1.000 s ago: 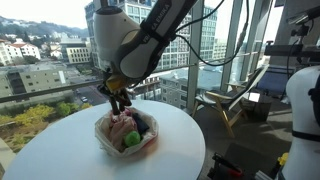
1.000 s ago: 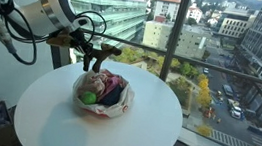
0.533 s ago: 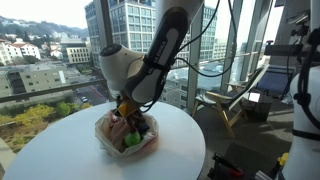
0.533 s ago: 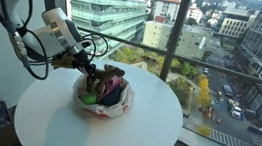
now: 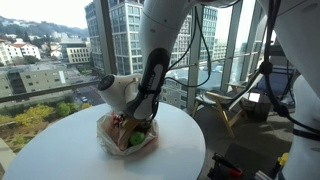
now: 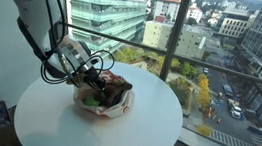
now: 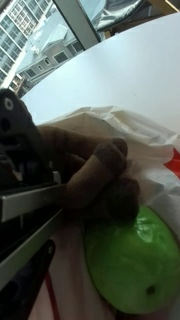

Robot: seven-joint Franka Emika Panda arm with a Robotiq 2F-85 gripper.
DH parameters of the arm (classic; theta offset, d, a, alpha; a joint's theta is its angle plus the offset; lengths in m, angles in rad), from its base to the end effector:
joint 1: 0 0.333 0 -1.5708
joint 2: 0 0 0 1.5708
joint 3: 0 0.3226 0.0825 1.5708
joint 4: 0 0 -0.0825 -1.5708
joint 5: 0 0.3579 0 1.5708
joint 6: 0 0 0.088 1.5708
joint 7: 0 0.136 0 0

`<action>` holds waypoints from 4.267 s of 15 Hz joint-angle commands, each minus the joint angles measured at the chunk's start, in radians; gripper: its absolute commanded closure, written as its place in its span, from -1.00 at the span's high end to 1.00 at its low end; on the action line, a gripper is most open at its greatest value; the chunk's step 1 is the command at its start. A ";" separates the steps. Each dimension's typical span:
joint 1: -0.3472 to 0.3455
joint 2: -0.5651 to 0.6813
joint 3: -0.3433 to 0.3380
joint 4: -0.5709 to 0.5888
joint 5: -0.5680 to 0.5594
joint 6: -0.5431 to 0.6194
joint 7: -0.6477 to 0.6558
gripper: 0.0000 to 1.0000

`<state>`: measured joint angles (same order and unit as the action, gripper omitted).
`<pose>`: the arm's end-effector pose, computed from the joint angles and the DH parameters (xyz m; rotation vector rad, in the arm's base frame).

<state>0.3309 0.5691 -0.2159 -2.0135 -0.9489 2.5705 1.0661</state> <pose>0.5873 0.0690 0.1708 2.5858 -0.1165 0.4096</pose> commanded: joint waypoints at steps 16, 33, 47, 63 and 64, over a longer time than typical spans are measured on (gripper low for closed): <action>0.001 -0.146 0.183 0.029 0.014 -0.570 0.055 1.00; -0.208 -0.071 0.180 0.071 0.145 -0.610 0.108 1.00; -0.351 0.044 0.082 0.083 0.352 -0.008 -0.059 1.00; -0.235 0.193 -0.032 0.099 0.661 0.122 -0.401 0.48; -0.228 0.188 -0.035 0.091 0.666 0.121 -0.413 0.35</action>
<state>0.0509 0.7408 -0.2076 -1.9347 -0.3081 2.6782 0.6919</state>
